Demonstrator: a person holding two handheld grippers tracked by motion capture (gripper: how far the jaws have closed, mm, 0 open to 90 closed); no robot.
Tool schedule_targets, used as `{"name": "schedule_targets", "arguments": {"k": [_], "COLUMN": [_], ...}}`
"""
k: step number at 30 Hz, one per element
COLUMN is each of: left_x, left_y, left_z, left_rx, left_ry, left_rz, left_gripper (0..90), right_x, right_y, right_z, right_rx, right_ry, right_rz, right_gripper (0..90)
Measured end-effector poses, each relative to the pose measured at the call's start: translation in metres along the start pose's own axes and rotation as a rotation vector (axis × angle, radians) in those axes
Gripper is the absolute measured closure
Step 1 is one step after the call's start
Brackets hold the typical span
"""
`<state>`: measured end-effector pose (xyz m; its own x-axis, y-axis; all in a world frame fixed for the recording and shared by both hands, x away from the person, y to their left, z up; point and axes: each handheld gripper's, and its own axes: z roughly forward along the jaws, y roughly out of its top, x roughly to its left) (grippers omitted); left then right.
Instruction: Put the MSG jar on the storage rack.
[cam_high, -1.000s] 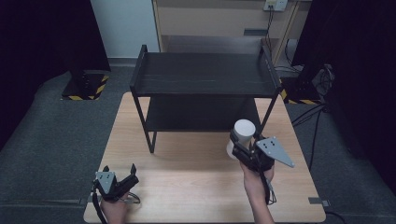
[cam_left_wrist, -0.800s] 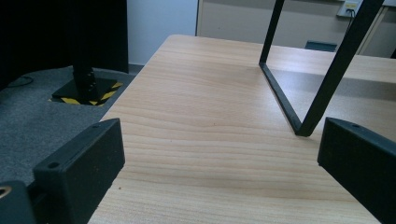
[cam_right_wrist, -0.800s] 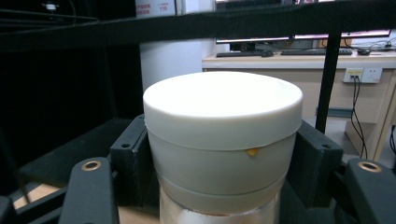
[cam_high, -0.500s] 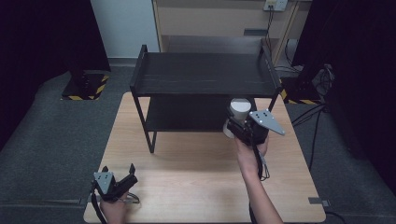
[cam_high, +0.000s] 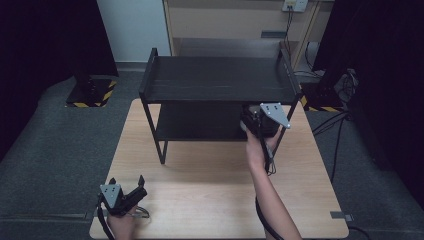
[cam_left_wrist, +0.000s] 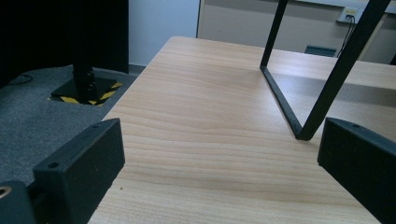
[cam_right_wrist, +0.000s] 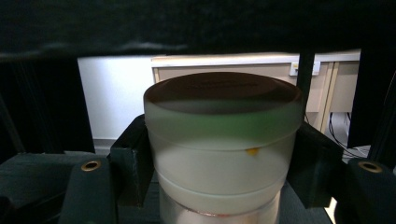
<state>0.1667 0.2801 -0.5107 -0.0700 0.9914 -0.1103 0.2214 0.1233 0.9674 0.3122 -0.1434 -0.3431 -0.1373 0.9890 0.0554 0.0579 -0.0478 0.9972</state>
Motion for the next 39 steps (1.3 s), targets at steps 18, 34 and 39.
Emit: {"name": "schedule_targets", "arguments": {"k": [18,34,39], "left_x": [0.000,-0.001,-0.002], "left_y": [0.000,0.000,0.000], "left_z": [0.000,0.000,-0.001], "left_rx": [0.002,0.005,0.007], "left_ry": [-0.004,-0.004,-0.007], "left_rz": [0.012,0.016,0.029], "left_gripper": [0.0,0.0,0.0], "right_x": [0.001,-0.006,-0.016], "right_y": [-0.006,-0.015,-0.037], "right_z": [0.016,-0.006,-0.030], "right_rx": [-0.025,-0.036,-0.065], "right_ry": [0.008,0.064,0.092], "right_rz": [-0.024,-0.027,-0.015], "right_gripper": [33.6,1.0,0.5]}}
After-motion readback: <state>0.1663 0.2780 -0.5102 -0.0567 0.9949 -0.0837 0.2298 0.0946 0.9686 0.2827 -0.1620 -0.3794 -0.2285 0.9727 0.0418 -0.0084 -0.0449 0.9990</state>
